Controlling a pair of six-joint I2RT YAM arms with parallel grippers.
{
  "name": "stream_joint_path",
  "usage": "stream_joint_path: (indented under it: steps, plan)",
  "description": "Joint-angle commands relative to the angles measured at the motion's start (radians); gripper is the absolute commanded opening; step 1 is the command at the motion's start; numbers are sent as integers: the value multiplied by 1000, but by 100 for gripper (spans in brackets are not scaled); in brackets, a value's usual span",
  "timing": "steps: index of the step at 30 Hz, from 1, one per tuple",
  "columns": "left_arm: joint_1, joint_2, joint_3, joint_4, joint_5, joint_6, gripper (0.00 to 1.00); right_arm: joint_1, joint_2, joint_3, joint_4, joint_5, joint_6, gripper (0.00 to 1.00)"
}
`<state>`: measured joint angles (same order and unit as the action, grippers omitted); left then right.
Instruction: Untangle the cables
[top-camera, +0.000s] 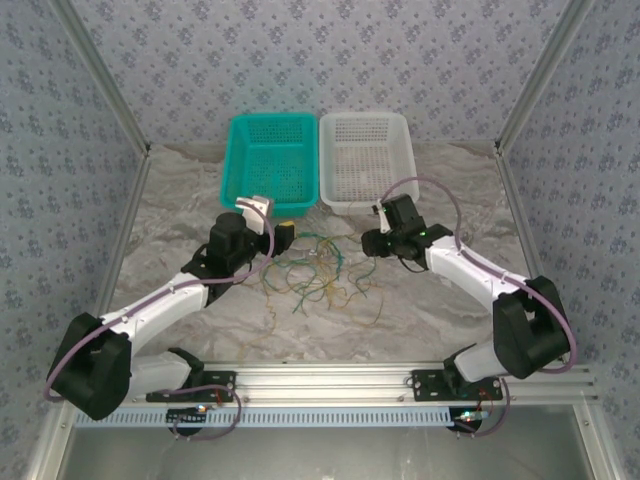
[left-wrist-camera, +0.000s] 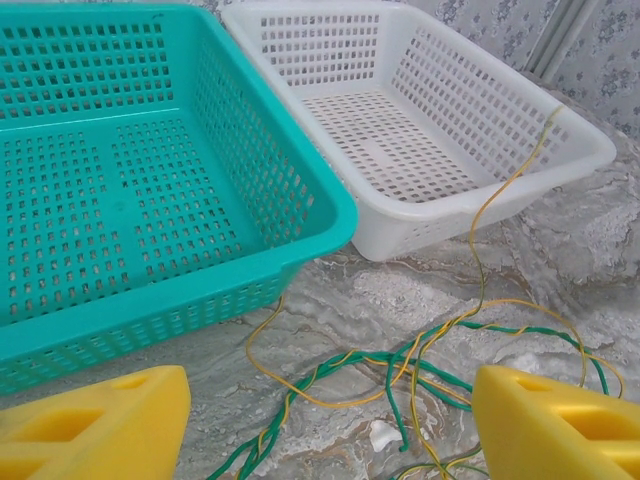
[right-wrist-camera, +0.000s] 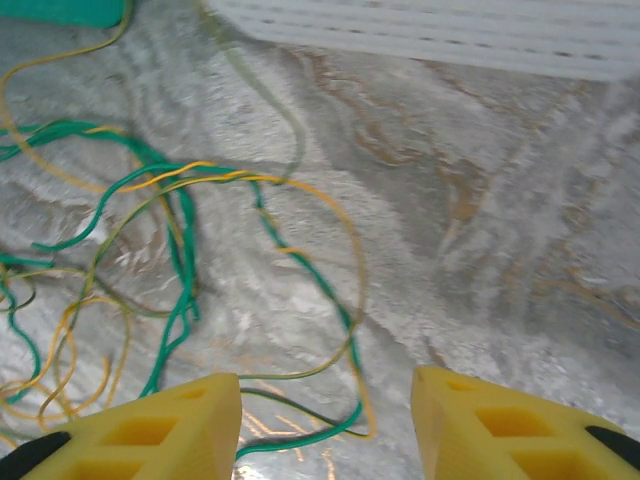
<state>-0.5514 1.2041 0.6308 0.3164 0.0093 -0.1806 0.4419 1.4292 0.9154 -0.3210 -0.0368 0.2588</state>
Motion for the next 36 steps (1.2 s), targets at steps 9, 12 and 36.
stream_joint_path:
  steps: [9, 12, 36]
  plan:
    - [4, 31, 5, 42, -4, 10, 75, -42, 152, -22, -32, -98, 116, 47]
    - [3, 35, 10, 44, 15, 1, 75, -45, 200, -19, 10, -88, 123, 44]
    - [5, 1, -19, 54, -83, 9, 75, 54, -137, 33, -74, 11, -83, 0]
